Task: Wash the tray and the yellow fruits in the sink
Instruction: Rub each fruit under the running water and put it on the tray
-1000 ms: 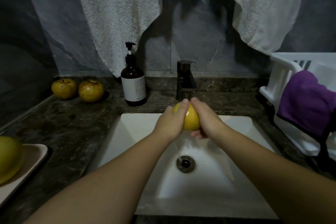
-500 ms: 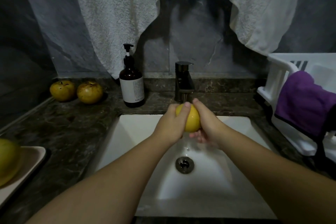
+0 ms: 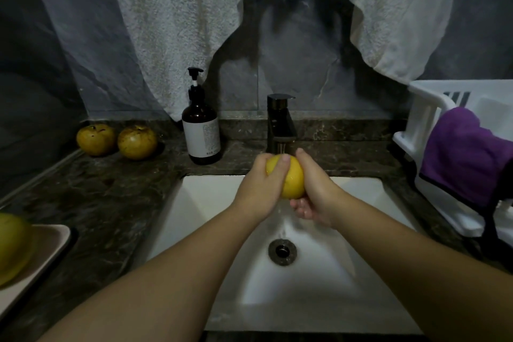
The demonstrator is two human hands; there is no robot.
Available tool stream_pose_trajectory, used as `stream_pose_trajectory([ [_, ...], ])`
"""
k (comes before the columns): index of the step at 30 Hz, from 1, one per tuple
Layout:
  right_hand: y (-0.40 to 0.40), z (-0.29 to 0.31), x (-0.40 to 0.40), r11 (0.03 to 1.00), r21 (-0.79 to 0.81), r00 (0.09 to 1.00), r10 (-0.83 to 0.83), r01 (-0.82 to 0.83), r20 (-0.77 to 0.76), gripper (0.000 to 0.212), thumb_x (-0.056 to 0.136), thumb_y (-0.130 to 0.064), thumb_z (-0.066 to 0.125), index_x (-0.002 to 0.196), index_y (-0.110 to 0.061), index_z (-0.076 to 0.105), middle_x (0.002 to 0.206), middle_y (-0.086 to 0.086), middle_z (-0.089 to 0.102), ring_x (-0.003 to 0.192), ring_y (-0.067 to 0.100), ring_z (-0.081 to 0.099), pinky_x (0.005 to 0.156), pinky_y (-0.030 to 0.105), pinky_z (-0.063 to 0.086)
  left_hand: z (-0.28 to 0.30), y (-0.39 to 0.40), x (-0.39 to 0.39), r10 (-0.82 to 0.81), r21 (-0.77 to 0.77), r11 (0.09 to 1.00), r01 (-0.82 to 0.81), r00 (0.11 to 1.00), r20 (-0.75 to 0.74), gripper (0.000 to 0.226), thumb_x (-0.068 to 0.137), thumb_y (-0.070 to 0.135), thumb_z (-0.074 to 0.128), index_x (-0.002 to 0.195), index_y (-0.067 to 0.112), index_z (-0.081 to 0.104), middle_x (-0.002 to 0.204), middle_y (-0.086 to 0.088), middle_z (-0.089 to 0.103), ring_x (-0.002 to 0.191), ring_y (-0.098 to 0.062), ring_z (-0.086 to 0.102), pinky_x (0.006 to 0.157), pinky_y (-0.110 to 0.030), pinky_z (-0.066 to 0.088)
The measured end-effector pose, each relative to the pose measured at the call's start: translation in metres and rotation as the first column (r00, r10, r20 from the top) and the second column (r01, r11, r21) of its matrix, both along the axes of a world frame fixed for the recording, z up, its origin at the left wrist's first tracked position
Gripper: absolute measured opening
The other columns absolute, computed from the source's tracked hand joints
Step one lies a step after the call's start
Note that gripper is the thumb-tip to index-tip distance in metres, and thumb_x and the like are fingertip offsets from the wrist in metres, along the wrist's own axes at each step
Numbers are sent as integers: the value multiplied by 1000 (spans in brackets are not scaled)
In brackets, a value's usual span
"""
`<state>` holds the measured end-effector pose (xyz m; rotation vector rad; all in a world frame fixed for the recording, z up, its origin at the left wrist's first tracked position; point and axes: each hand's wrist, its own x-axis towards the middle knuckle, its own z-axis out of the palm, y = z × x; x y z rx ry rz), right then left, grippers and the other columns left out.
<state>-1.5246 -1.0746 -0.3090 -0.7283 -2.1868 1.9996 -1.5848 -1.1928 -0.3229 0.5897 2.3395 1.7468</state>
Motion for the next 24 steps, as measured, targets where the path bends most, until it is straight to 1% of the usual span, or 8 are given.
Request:
stream_pose_trajectory([
  [1,0,0,-2,1000,-27,1000,-15,15,-11,62,93,-77,39,115,-21,56,64,7,64,45,15,59,41,22,42,0,0,1,5,17,1000,-5,1000,14,60,88,80,40,125,33,52,105,1,63,92,-20,65,79,-41,58],
  [4,-1,0,-5,981,183,987,-38,67,-158,47,99,-64,41,128,-28,48,98,8,65,67,21,68,42,25,45,4,-2,4,-57,116,993,30,970,237,64,83,85,38,116,34,56,84,-2,65,63,-17,61,58,-28,48],
  [7,-2,0,-3,996,93,999,-1,5,-42,52,97,-71,37,124,-29,51,83,12,71,58,20,67,39,21,43,0,-3,1,-10,38,999,6,993,115,56,89,82,44,117,34,53,104,-5,68,79,-20,69,72,-38,59],
  [11,-3,0,-5,969,246,985,21,22,-169,40,98,-67,42,120,-35,50,99,8,66,69,21,68,40,24,45,4,-7,3,-69,123,992,40,968,241,56,88,80,43,112,32,59,91,-9,68,59,-20,66,53,-29,51],
  [14,-3,0,-5,999,47,1000,-1,2,-17,53,95,-73,38,119,-29,54,76,10,71,53,19,66,39,21,40,4,-5,2,22,57,998,-25,998,64,64,77,82,48,118,33,57,102,-3,69,81,-20,70,68,-38,59],
  [18,-3,-2,-8,978,199,980,-25,65,-195,39,100,-64,41,118,-32,53,105,11,67,74,22,69,55,28,49,6,-10,7,-97,161,986,40,925,367,71,81,86,47,116,27,61,72,-4,71,56,-18,62,54,-27,48],
  [22,-6,-1,-6,1000,20,999,3,-3,-32,51,98,-71,35,113,-28,56,83,14,69,50,19,65,39,20,40,1,-6,0,23,84,996,-34,992,125,65,70,84,55,114,36,60,103,-2,73,86,-20,71,80,-43,62],
  [24,-6,0,-6,986,168,995,2,16,-103,38,100,-67,36,102,-33,55,87,9,67,55,20,68,42,24,45,6,-8,6,-54,117,993,26,969,242,64,70,85,56,110,36,63,97,-5,76,75,-20,74,62,-33,60],
])
